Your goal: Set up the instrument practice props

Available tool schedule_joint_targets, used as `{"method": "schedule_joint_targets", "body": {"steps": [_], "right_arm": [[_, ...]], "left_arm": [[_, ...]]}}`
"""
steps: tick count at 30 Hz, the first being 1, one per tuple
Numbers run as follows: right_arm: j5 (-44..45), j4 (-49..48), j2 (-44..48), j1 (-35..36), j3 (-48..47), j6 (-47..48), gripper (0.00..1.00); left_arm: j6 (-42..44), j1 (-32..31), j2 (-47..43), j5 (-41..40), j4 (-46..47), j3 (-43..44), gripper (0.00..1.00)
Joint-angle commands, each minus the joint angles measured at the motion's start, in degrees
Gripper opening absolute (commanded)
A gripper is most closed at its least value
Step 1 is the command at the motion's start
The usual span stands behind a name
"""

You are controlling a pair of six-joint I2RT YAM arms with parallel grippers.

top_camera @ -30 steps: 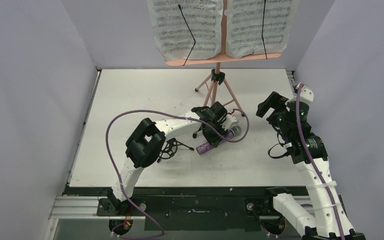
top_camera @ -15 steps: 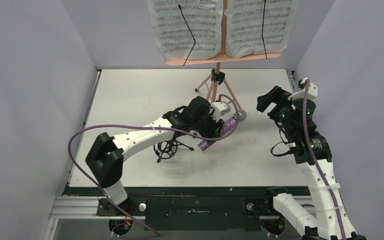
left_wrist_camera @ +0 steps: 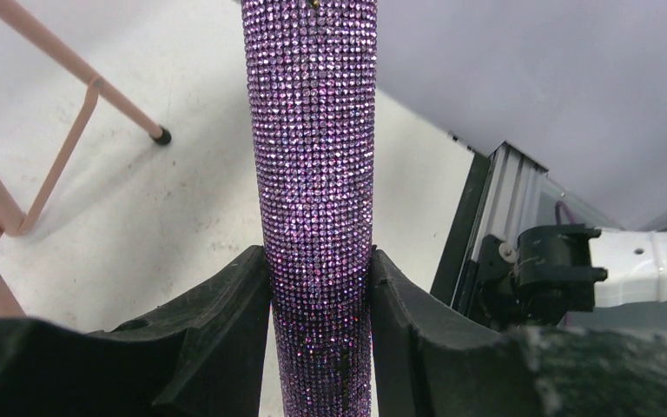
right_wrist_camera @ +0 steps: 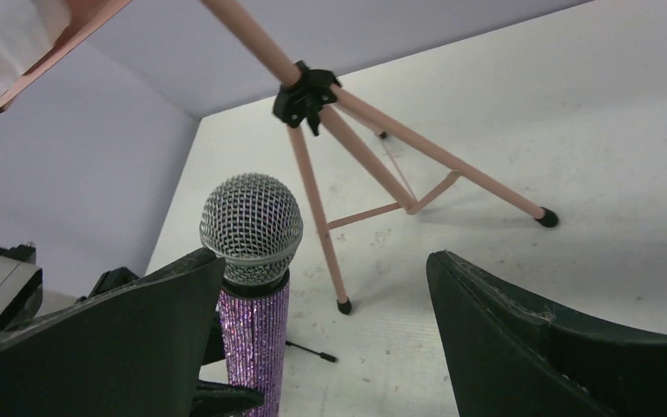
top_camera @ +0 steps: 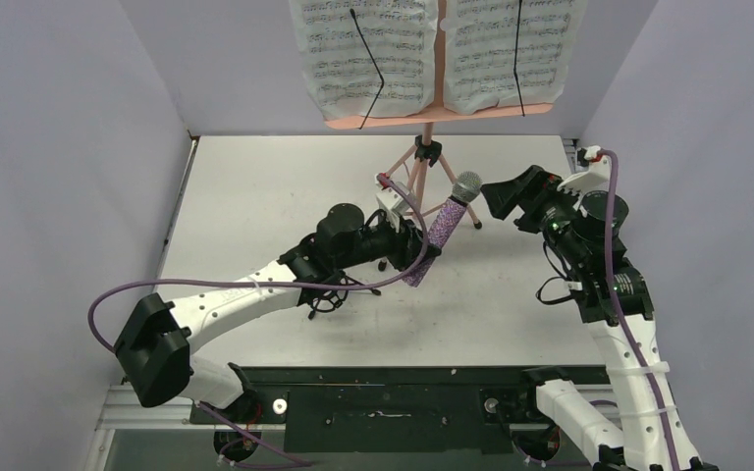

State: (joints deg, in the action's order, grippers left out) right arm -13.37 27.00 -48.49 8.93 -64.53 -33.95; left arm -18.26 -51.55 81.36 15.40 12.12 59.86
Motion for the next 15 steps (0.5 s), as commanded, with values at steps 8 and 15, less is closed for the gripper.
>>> {"method": "schedule_joint_targets", "body": {"steps": [8, 15], "right_arm": [[-24.7, -21.3, -1.8, -0.2, 5.2, -4.2, 0.91], [-26.9, -28.4, -4.2, 0.8, 6.4, -8.3, 0.97]], "left_arm": [[-5.7, 0.3, -4.2, 1.3, 19.5, 0.3, 0.00], [-5.7, 0.3, -4.3, 3.2, 19.6, 0.8, 0.00]]}}
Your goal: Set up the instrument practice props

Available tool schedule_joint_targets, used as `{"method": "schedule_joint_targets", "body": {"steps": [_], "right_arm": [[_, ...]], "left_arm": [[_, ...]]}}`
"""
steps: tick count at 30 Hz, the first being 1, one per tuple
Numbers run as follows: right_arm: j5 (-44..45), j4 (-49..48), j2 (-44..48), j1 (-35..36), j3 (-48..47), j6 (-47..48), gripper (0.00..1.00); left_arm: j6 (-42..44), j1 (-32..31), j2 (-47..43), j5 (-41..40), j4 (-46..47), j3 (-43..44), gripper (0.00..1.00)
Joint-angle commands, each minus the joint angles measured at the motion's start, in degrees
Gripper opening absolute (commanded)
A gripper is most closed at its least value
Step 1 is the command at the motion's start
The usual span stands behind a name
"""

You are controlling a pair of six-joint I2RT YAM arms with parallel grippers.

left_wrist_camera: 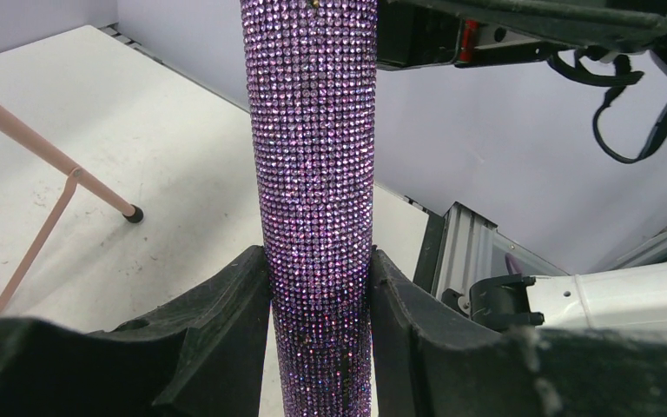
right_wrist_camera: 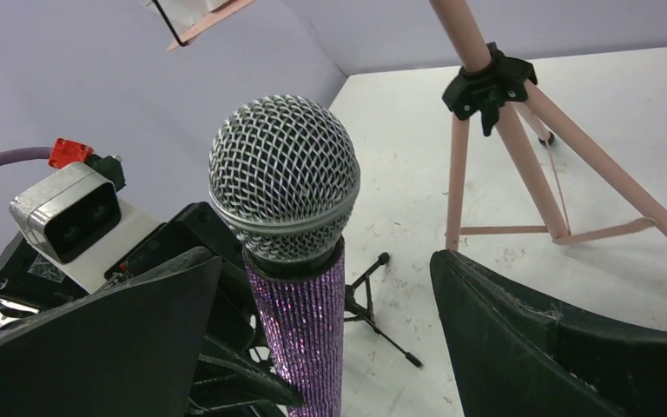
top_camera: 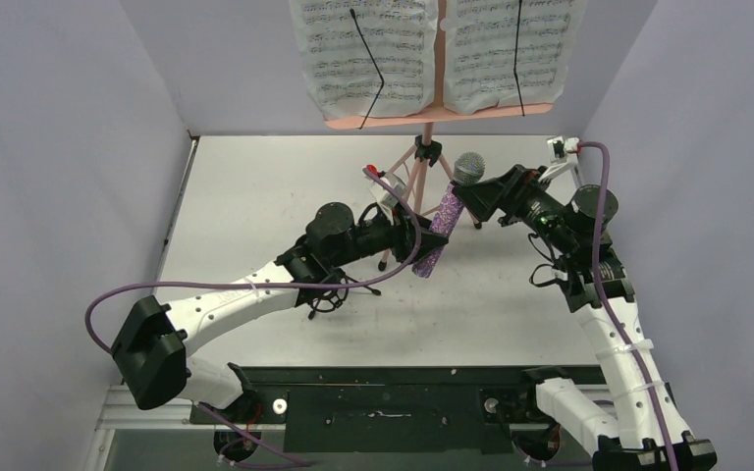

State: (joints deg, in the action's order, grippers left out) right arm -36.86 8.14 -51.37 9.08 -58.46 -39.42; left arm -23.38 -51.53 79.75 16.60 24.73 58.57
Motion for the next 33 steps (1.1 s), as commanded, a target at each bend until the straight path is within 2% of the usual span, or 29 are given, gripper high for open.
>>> {"method": "schedule_joint_targets", "body": {"steps": [1, 2, 7, 10, 15, 17, 18, 19, 21, 24, 28, 29, 30, 33], "right_arm": [[-3.8, -10.7, -1.9, 1.1, 0.3, -3.3, 0.98], [-4.3, -11.6, -2.5, 1.5, 0.3, -3.7, 1.00], [-5.1, -12.9, -5.4, 5.4, -1.0, -3.3, 0.89], [-4.6, -13.0, -6.1, 6.9, -1.5, -2.8, 0.78], [-3.0, -12.9, -5.4, 7.3, -1.8, -1.7, 0.43], [-1.5, -12.5, -4.7, 7.3, -1.8, -1.0, 0.19], [-0.9, -12.1, -4.4, 7.3, -2.1, -0.4, 0.11], [-0.3, -11.9, -4.1, 7.3, -2.3, 0.2, 0.06], [0.1, -12.4, -3.5, 7.4, -2.5, 1.2, 0.05], [0.8, -13.0, -2.7, 7.4, -2.5, 3.1, 0.05], [-0.2, -11.9, -2.3, 7.4, -3.7, 7.5, 0.05], [-0.1, -11.6, -2.1, 7.6, -4.1, 8.1, 0.05], [1.6, -10.8, -1.9, 7.7, -4.6, 8.3, 0.05], [3.4, -10.5, -1.5, 8.3, -5.5, 10.4, 0.05]], "left_arm": [[-0.7, 0.3, -2.7, 2.2, 6.9, 2.1, 0.00], [-0.6, 0.3, -2.7, 2.5, 6.6, 2.2, 0.00], [-0.3, 0.3, -3.2, 3.0, 5.7, 1.7, 0.00], [-0.2, 0.3, -3.6, 2.9, 5.5, 1.2, 0.00], [0.1, 0.3, -4.3, 2.8, 4.9, 0.5, 0.00], [0.2, 0.3, -4.5, 2.5, 4.8, 0.3, 0.00], [0.5, 0.4, -4.6, 2.5, 4.7, 0.2, 0.01], [0.8, 0.5, -4.7, 2.5, 4.5, 0.2, 0.03], [1.5, 1.0, -4.9, 2.8, 3.9, 0.4, 0.07], [2.2, 2.3, -5.0, 4.6, 2.5, 1.1, 0.21], [4.0, 5.5, -4.7, 11.6, 0.1, 3.1, 0.54], [4.5, 6.3, -4.6, 13.5, 0.0, 3.5, 0.66], [5.0, 7.0, -4.6, 15.3, 0.0, 3.7, 0.97], [6.3, 8.5, -4.8, 19.1, -0.3, 4.3, 0.96]]}}
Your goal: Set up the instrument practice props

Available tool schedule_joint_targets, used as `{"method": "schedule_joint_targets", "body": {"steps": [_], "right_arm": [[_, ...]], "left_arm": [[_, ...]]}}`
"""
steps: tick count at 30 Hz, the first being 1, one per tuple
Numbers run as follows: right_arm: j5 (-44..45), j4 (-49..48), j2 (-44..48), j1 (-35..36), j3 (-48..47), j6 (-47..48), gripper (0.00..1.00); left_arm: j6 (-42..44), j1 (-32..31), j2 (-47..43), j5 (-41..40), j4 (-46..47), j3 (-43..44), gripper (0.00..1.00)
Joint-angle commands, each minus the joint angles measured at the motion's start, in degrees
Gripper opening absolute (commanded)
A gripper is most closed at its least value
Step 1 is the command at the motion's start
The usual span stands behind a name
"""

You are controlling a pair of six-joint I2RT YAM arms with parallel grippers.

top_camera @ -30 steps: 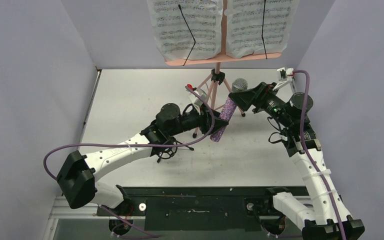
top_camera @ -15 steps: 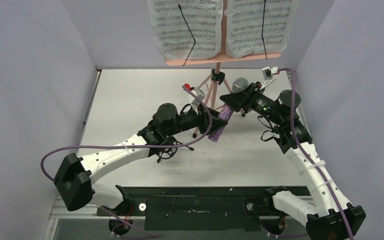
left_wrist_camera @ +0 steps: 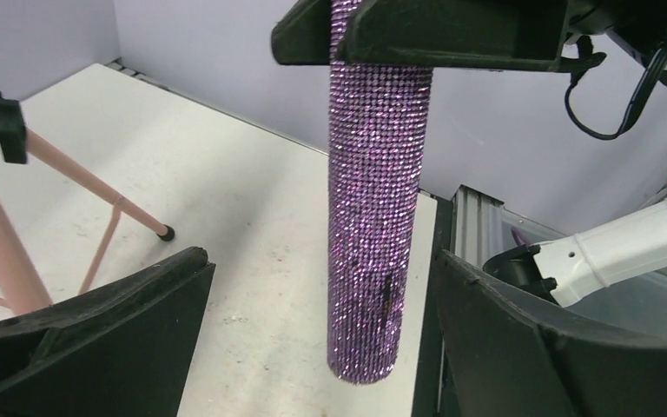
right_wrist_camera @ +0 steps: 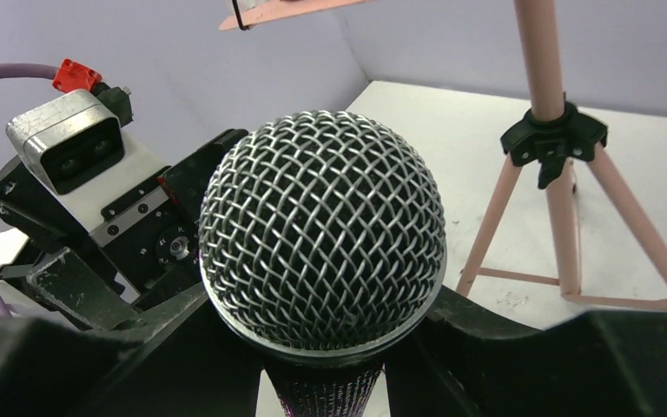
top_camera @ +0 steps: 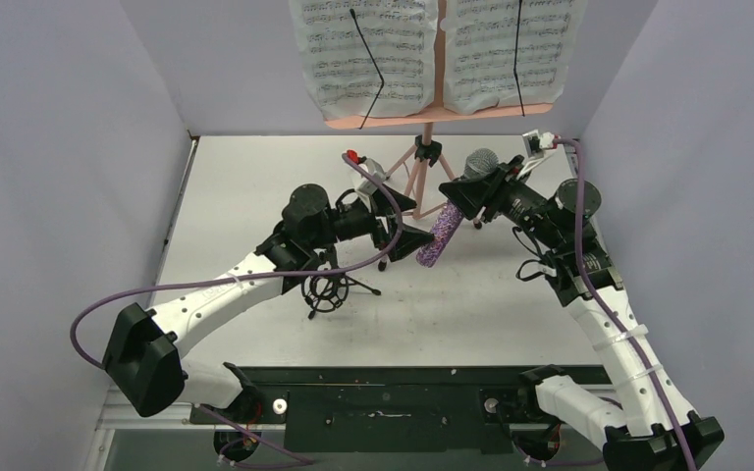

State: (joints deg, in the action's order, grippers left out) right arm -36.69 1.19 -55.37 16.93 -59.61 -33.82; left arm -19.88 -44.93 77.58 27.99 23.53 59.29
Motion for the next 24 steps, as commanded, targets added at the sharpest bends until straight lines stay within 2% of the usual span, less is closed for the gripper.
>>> {"method": "schedule_joint_targets", "body": {"steps": [1, 13, 18, 24], "right_arm": [[2.5, -3.9, 2.6, 0.8, -4.4, 6.1, 0.05], [-3.7, -7.6, 1.7, 5.3, -3.1, 19.0, 0.05], [-4.8, -8.8, -0.5, 9.1, -3.7, 22.0, 0.05], [-3.2, -10.0, -3.2, 17.5, -4.4, 29.8, 0.05]], "left_arm": [[3.5, 2.2, -2.8, 8.1, 0.7, 3.6, 0.96], [16.6, 2.4, -11.6, 2.0, -3.1, -2.2, 0.96], [19.2, 2.7, -13.2, 5.1, -5.9, -2.4, 0.96], [19.6, 3.1, -14.7, 9.8, -6.5, -4.0, 0.98]]}}
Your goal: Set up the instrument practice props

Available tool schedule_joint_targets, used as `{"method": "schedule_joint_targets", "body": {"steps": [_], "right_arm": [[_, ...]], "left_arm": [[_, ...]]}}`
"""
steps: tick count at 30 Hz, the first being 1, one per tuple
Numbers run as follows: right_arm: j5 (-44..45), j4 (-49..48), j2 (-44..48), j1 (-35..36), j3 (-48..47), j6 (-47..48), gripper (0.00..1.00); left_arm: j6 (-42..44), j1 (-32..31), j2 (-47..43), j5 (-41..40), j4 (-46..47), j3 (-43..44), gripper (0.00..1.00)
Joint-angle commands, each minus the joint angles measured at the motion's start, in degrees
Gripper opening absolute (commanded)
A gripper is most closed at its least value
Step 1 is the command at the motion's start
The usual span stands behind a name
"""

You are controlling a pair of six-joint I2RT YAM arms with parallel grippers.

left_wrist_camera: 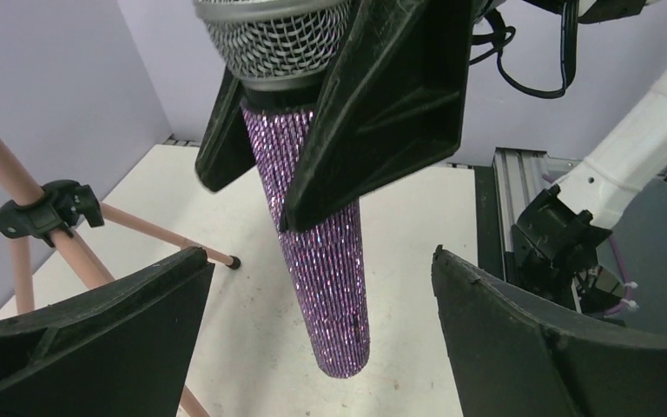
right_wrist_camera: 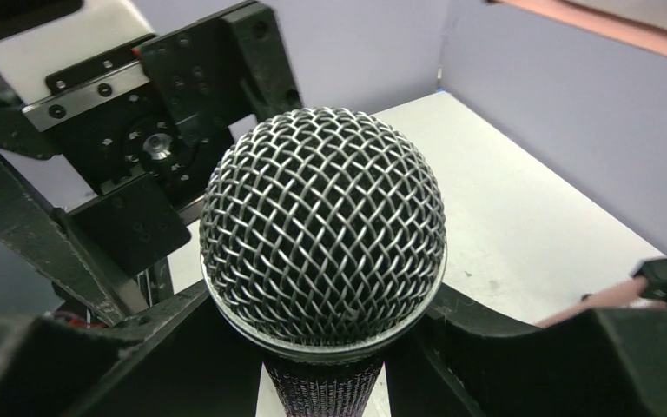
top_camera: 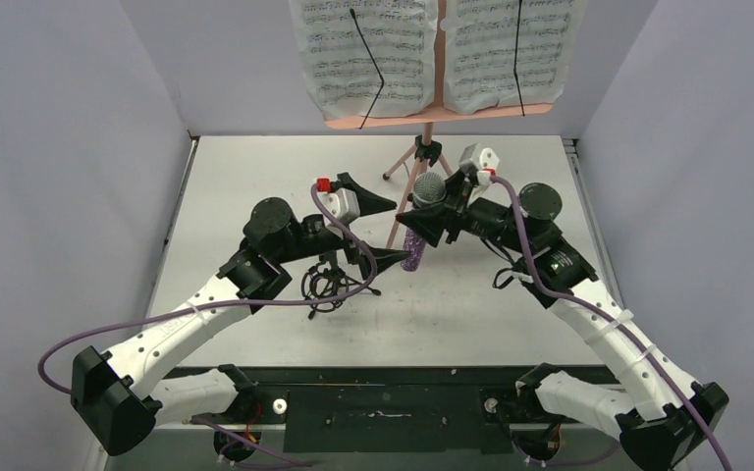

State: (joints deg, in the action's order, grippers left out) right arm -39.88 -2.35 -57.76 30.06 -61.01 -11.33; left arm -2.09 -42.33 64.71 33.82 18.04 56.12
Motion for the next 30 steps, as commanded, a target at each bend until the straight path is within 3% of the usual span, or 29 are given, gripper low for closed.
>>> {"method": "schedule_joint_targets", "body": {"steps": [1, 4, 6, 15, 17, 19, 20, 23, 25, 28, 29, 30], "right_arm": [[0.8, -6.4, -1.4, 5.8, -3.2, 8.4, 0.05], [0.9, -7.2, -3.4, 9.2, -4.3, 10.3, 0.05], [1.1, -8.2, -4.9, 11.1, -5.1, 10.3, 0.05], [3.9, -13.2, -8.6, 15.9, -6.0, 8.9, 0.05], [4.1, -13.0, -8.6, 16.0, -6.1, 9.0, 0.05], [4.3, -12.8, -8.3, 15.9, -5.8, 9.2, 0.05], [4.7, -12.6, -8.1, 15.9, -5.6, 9.2, 0.05], [5.7, -11.5, -7.4, 15.9, -5.2, 9.6, 0.05], [6.9, -11.2, -7.0, 15.9, -4.8, 9.8, 0.05], [8.1, -10.9, -6.7, 16.0, -4.9, 9.6, 0.12], [8.5, -10.9, -6.8, 15.9, -5.0, 9.3, 0.18], [8.6, -11.1, -6.8, 15.9, -4.9, 9.0, 0.31]], "left_arm": [[1.7, 0.6, -2.1, 4.7, -1.4, -0.9, 0.98], [1.8, 0.8, -2.8, 6.7, -1.9, -1.1, 1.00], [1.7, 1.0, -2.8, 7.3, -3.2, -0.8, 0.92], [3.4, 1.4, -3.8, 7.3, -4.9, -1.4, 0.79], [2.7, 1.9, -4.1, 7.2, -3.9, -1.9, 0.67], [2.4, 2.3, -4.4, 6.5, -2.5, -2.4, 0.42], [2.4, 2.4, -4.6, 6.1, -2.0, -2.6, 0.35], [2.4, 2.8, -5.0, 5.4, -1.4, -3.1, 0.24], [2.4, 3.2, -5.1, 5.7, -1.3, -3.1, 0.01], [2.4, 3.4, -5.6, 4.7, -0.2, -4.0, 0.00], [1.6, 3.4, -6.0, 4.0, 0.9, -4.5, 0.00], [0.9, 3.4, -6.4, 3.2, 1.7, -5.2, 0.00]]}}
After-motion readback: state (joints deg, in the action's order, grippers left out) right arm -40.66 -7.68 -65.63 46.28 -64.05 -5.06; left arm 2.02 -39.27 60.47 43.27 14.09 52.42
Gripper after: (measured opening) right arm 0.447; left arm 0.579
